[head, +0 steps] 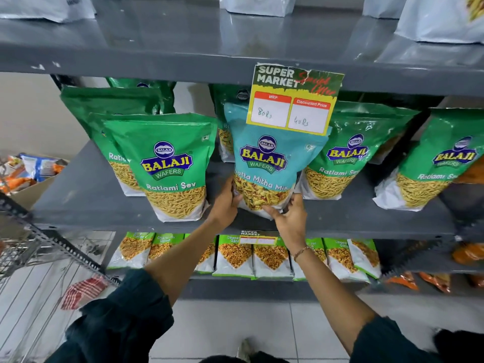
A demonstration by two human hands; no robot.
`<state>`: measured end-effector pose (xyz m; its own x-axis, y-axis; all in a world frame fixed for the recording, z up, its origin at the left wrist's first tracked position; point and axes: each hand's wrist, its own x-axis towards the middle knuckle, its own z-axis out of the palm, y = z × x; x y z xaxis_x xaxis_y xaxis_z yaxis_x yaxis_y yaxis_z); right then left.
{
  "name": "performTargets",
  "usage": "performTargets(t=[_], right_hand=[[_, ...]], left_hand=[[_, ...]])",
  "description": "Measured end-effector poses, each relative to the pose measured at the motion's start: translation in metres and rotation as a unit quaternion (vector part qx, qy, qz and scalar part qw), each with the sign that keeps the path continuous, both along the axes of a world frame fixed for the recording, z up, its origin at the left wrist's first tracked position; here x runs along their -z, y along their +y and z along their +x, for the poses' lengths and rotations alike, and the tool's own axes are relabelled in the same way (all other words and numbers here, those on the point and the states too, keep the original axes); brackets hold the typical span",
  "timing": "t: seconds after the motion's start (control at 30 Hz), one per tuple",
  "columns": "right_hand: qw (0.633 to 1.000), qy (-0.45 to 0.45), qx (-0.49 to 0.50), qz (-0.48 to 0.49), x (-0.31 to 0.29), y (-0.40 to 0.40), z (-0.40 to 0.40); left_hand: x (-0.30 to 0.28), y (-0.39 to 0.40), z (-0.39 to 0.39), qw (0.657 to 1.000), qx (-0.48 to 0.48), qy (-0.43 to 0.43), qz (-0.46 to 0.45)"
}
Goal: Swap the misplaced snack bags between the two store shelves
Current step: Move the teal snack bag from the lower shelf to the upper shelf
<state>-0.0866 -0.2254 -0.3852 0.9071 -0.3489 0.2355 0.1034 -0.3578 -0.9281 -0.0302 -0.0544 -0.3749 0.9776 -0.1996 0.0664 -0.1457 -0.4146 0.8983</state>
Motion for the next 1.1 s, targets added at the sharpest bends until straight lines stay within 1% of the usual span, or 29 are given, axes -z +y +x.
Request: performTargets(t=[0.23,0.33,0.43,0.53,0.7,0.8,0.93,1.1], right_hand=[[0.999,0.012,0.014,0.026,-0.011,-0.011,-0.058],[0.999,0.017,0.021,0.017,-0.015,-0.015,-0.086],[1.000,0.015,0.026,0.007,-0.022,-0.016,-0.115],[1.000,0.004,0.006,0.023,-0.028,-0.016,-0.141],[0.997,-0.026,-0.052,0.050,-0.049,-0.010,-0.167],[0.995,-0.045,-0.081,0.038,-0.079,-0.004,-0.168],[0.990,-0.090,-0.111,0.010,-0.137,0.004,-0.160],[0.979,-0.139,-0.146,-0.018,-0.209,0.017,-0.152]], left_hand=[[-0.015,-0.009,-0.044,1.000,0.026,-0.009,0.006],[-0.024,-0.011,-0.071,0.998,0.055,-0.025,0.002],[-0.032,-0.003,-0.098,0.997,0.057,-0.046,0.026],[-0.040,0.011,-0.122,0.995,0.060,-0.066,0.046],[-0.067,0.038,-0.151,0.992,0.081,-0.085,0.044],[-0.097,0.050,-0.165,0.991,0.083,-0.098,0.039],[-0.147,0.069,-0.176,0.991,0.086,-0.092,-0.045],[-0.211,0.091,-0.181,0.986,0.061,-0.135,-0.074]])
